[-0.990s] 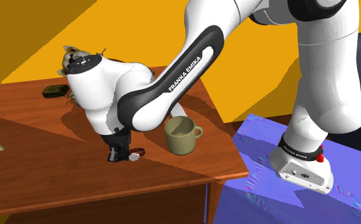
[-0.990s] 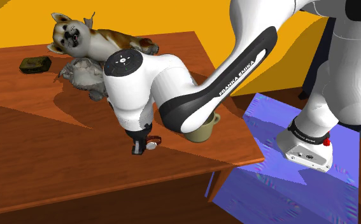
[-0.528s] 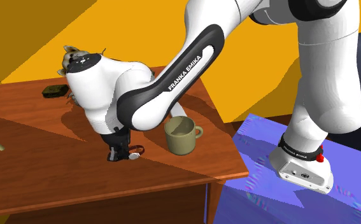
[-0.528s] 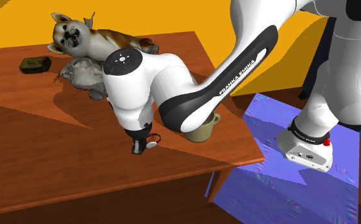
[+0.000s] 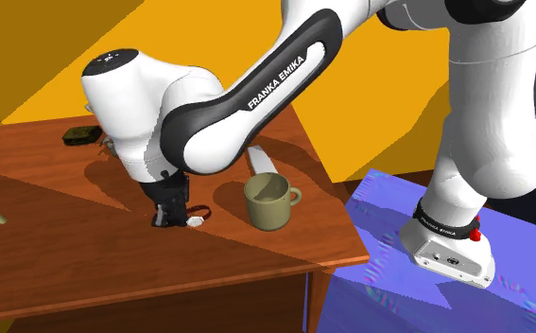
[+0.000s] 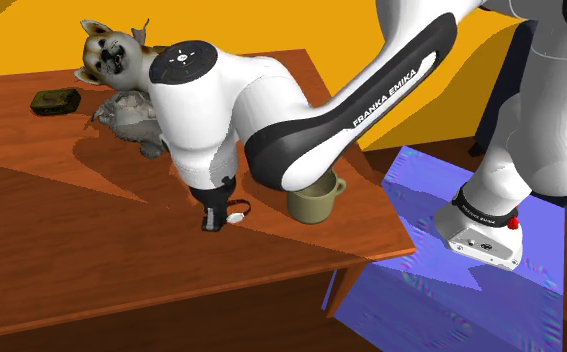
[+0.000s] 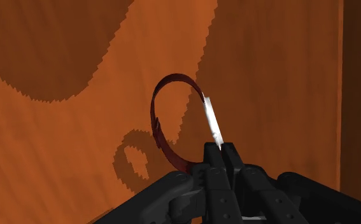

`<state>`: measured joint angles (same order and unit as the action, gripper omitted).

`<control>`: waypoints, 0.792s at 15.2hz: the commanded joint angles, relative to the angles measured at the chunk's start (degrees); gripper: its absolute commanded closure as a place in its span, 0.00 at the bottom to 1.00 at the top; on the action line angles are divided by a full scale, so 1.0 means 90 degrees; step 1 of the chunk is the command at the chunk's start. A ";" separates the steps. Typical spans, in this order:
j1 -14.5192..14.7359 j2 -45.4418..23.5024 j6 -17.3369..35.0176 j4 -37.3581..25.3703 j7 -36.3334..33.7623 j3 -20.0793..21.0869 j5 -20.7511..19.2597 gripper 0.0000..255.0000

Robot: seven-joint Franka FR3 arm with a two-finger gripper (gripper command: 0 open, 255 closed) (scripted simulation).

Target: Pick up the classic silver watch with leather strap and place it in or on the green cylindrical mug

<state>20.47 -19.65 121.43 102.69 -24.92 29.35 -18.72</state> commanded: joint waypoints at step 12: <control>-0.0052 0.0369 -0.0942 -0.0645 0.0289 0.0114 0.0313 1.00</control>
<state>19.98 -16.55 113.58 97.31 -22.42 30.30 -16.07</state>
